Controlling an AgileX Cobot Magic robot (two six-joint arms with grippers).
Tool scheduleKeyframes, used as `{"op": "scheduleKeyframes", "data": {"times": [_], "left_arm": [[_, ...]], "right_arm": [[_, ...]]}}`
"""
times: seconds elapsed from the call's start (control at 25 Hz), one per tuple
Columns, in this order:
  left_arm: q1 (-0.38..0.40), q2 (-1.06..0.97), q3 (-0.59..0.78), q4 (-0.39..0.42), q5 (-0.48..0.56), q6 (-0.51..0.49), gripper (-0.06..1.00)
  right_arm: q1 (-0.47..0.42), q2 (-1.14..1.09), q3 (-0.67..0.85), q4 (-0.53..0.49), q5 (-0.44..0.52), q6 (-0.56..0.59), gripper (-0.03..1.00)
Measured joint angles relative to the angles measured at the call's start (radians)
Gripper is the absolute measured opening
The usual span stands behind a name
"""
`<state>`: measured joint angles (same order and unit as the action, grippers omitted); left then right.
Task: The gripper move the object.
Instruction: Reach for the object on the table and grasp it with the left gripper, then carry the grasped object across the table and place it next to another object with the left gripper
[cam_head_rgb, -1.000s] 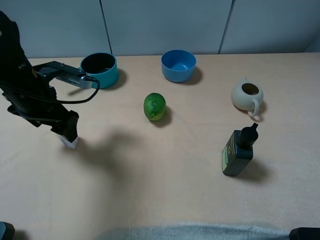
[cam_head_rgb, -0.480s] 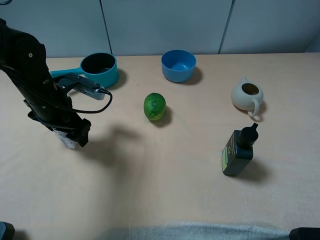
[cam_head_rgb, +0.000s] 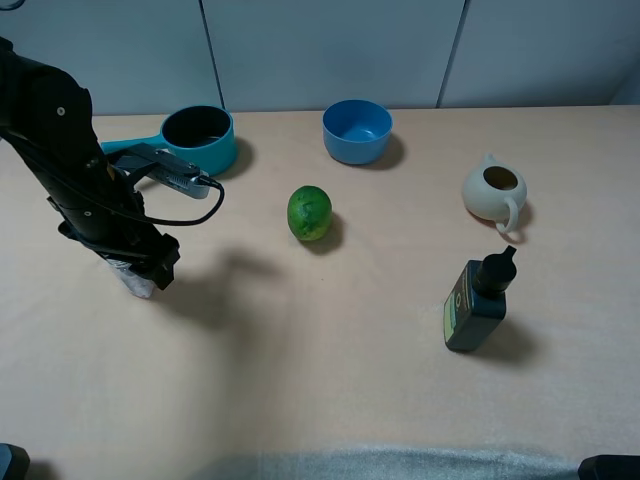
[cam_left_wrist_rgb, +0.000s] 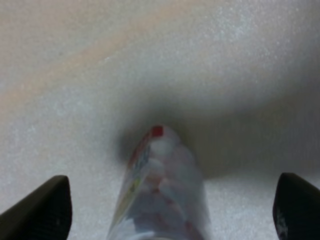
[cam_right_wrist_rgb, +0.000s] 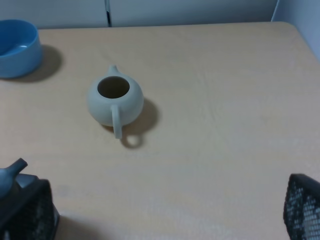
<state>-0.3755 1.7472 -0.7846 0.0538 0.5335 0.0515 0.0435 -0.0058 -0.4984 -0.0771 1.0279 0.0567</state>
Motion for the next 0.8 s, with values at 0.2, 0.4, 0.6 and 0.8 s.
{"op": "scheduleKeyframes", "data": {"times": [0.2,0.4,0.6,0.8], "left_arm": [[0.000,0.000,0.000,-0.002,0.007,-0.001,0.66],[0.000,0.000,0.000,-0.003,0.008,-0.001,0.45],[0.000,0.000,0.000,-0.004,0.008,-0.001,0.45],[0.000,0.000,0.000,-0.004,0.008,-0.001,0.45]], "right_arm": [[0.000,0.000,0.000,0.000,0.000,0.000,0.69],[0.000,0.000,0.000,0.000,0.000,0.000,0.69],[0.000,0.000,0.000,0.000,0.000,0.000,0.69],[0.000,0.000,0.000,0.000,0.000,0.000,0.69]]}}
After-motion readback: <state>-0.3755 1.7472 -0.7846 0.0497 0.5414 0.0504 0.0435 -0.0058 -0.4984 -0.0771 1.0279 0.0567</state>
